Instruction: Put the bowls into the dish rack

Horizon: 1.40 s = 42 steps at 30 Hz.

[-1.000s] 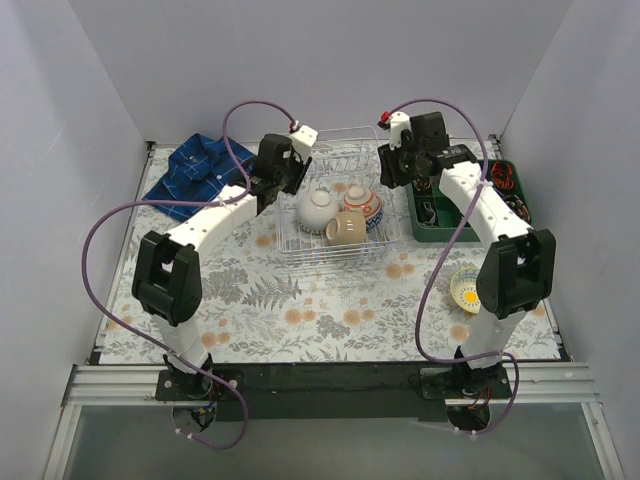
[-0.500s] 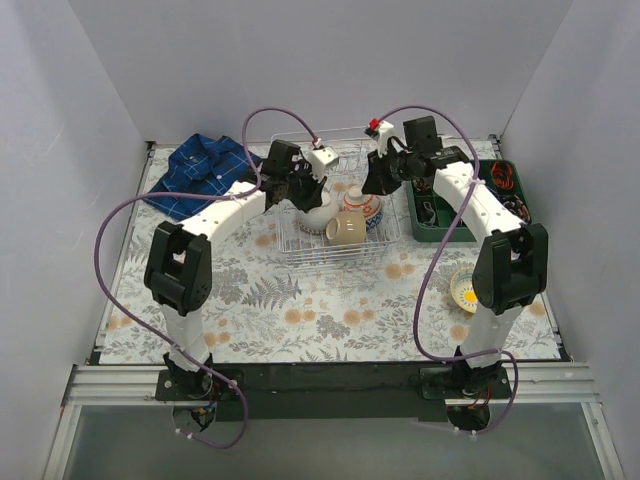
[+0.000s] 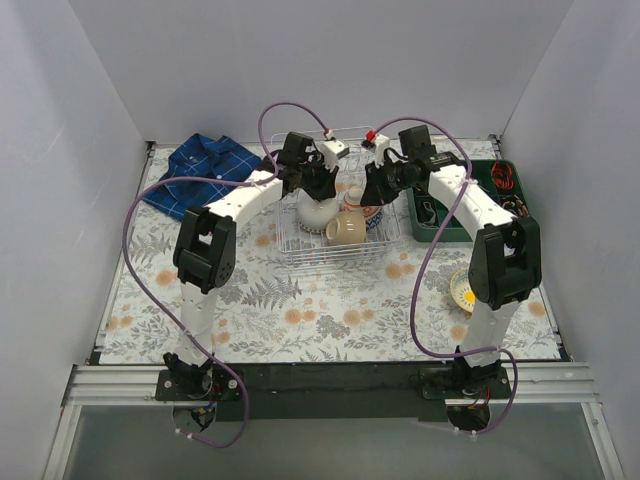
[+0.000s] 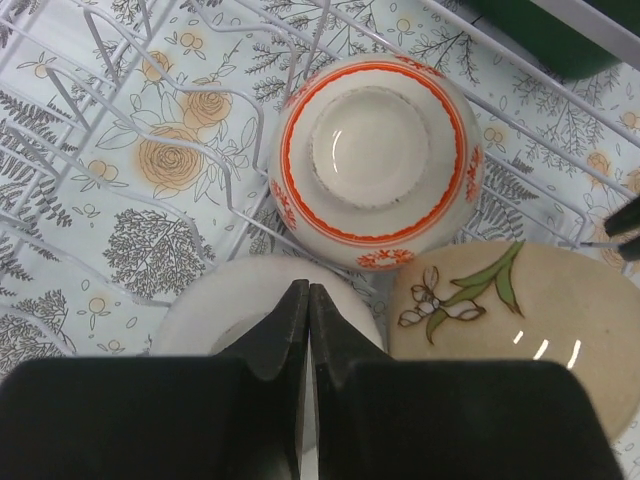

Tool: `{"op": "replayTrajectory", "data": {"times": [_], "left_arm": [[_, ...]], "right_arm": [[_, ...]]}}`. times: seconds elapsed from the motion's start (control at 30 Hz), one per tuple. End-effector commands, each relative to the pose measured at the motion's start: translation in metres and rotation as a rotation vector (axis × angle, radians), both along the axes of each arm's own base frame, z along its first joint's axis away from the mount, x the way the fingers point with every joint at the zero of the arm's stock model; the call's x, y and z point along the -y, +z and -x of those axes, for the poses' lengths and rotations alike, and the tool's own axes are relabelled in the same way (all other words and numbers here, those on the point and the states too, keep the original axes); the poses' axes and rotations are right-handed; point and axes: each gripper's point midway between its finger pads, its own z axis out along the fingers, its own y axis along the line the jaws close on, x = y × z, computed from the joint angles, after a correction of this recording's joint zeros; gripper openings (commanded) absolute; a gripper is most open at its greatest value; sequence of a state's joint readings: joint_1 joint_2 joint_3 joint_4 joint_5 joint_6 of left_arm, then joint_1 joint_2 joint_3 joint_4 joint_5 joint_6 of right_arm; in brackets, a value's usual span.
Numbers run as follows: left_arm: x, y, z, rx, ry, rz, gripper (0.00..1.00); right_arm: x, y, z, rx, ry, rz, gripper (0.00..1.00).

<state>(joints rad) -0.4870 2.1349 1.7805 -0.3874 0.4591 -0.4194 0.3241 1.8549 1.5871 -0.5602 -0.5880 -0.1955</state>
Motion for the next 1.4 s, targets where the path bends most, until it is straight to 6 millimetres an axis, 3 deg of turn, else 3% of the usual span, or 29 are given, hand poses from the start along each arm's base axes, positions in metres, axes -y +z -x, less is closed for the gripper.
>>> {"op": "replayTrajectory", "data": {"times": [0.0,0.17,0.33,0.53,0.73,0.93,1.0,1.1,1.17,1.23,1.37], "left_arm": [[0.009,0.010,-0.007,0.005,-0.011,0.029,0.00],[0.011,-0.010,-0.003,-0.035,-0.027,0.002,0.00],[-0.005,-0.024,0.008,-0.078,-0.023,-0.086,0.00],[-0.027,-0.031,0.012,-0.077,0.020,-0.147,0.00],[-0.042,-0.031,0.003,-0.052,0.100,-0.176,0.00],[-0.048,-0.027,-0.003,-0.032,0.134,-0.177,0.00],[-0.049,-0.022,-0.007,-0.016,0.158,-0.169,0.00],[-0.047,-0.004,-0.019,0.032,0.196,-0.145,0.14],[-0.044,0.007,-0.024,0.052,0.202,-0.121,0.29],[-0.039,0.017,-0.025,0.066,0.188,-0.095,0.32],[-0.026,0.016,-0.014,0.046,0.080,-0.057,0.33]], "right_arm": [[-0.002,-0.010,0.010,-0.033,0.043,0.005,0.15],[0.006,-0.024,0.022,-0.054,0.051,0.048,0.14],[0.008,-0.024,0.034,-0.066,0.076,0.040,0.15],[0.011,-0.030,0.035,-0.070,0.069,0.061,0.15],[0.014,-0.037,0.032,-0.073,0.058,0.087,0.15],[0.034,-0.015,0.009,0.029,-0.015,0.155,0.15],[0.041,-0.006,0.004,0.043,-0.051,0.150,0.23],[0.038,0.014,0.003,0.064,-0.059,0.099,0.28],[0.024,0.028,0.012,0.050,0.002,0.006,0.28],[0.012,0.033,0.021,0.021,0.048,-0.060,0.27],[-0.001,0.018,0.030,-0.041,0.098,-0.087,0.25]]}}
